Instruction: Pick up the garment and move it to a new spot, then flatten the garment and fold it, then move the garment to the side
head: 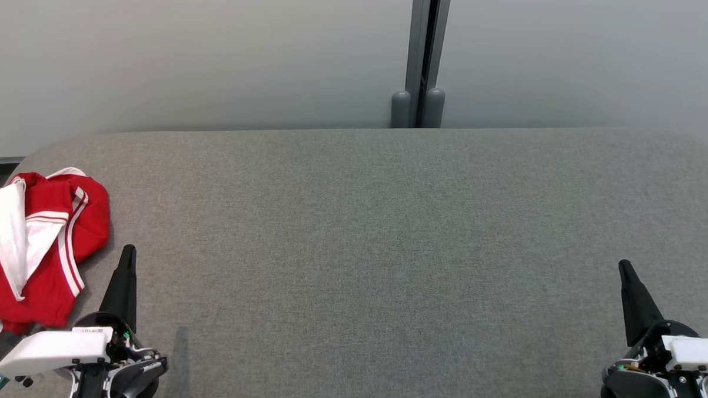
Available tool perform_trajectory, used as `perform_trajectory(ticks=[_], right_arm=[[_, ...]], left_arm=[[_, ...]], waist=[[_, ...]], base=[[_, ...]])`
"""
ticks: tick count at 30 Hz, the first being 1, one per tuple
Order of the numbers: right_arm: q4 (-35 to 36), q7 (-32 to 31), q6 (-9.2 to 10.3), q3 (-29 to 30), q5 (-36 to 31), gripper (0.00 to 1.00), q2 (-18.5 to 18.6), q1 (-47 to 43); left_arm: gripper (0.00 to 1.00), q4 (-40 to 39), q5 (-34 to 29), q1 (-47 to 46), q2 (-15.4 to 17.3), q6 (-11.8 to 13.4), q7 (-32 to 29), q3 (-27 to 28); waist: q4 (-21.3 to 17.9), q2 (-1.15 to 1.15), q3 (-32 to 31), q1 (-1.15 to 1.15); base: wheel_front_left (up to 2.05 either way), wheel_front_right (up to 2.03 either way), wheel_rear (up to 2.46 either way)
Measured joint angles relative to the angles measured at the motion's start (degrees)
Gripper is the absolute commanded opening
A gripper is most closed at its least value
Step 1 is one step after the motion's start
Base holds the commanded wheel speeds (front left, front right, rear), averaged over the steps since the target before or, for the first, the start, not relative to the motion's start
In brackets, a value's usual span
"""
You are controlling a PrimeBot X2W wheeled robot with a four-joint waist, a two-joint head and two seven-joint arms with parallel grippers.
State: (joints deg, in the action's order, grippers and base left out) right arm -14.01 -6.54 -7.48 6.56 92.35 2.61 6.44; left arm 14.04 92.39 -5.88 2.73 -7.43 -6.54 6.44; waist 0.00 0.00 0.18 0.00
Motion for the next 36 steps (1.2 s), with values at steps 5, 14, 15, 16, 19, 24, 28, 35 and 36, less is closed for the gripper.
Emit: perform_trajectory(ticks=[5,14,15,16,19,24,28,35,36], right_arm=[[0.0,0.0,0.00,0.0,0.0,0.00,0.0,0.0],[-1.9,0.0,0.08,-0.1,0.0,1.00,-0.9,-1.4],[-2.2,0.0,0.08,-0.1,0.0,1.00,-1.0,-1.9],[-2.3,0.1,0.08,-0.2,0.0,1.00,-1.1,-2.2],[-2.1,0.8,0.08,-0.8,-0.6,1.00,-1.0,-2.3],[-2.1,2.5,0.08,-2.2,-3.2,1.00,-0.2,-2.2],[-2.2,3.6,0.08,-2.5,-7.1,1.00,0.0,-2.1],[-2.4,5.1,0.08,-2.7,-14.2,1.00,-0.1,-2.0],[-2.5,5.4,0.08,-2.7,-15.5,1.00,-0.1,-2.0]], left_arm=[[0.00,0.0,0.0,0.0,0.0,0.0,0.0,0.0],[1.00,2.0,0.0,2.2,-0.7,0.0,0.0,-0.2],[1.00,2.5,0.0,2.7,-0.9,0.0,0.1,-0.2],[1.00,2.7,0.0,3.1,-1.1,0.0,0.4,-0.3],[1.00,2.8,-0.6,3.1,-1.1,0.0,1.2,-0.6],[1.00,3.2,-3.6,3.0,-0.7,0.0,2.7,-1.2],[1.00,3.5,-8.2,3.0,-0.5,0.0,3.8,-1.2],[1.00,3.9,-16.6,2.9,-0.5,0.0,5.2,-0.9],[1.00,4.0,-18.1,2.9,-0.5,0.0,5.5,-0.9]], waist=[[0.0,0.00,0.0,0.00],[0.0,0.00,0.0,0.00],[0.0,0.00,0.0,0.00],[0.0,0.00,0.0,0.00],[0.0,0.00,0.1,0.00],[0.1,0.00,0.1,0.00],[0.1,0.00,0.2,0.00],[0.1,0.00,0.2,0.00],[0.0,0.00,0.2,0.00]], base=[[0.00,0.00,0.00],[0.00,0.00,0.00],[0.00,0.00,0.00],[0.00,0.00,0.00],[0.00,0.00,0.00],[0.00,0.00,0.00],[0.00,0.00,0.00],[0.00,0.00,0.00],[0.00,0.00,0.00]])
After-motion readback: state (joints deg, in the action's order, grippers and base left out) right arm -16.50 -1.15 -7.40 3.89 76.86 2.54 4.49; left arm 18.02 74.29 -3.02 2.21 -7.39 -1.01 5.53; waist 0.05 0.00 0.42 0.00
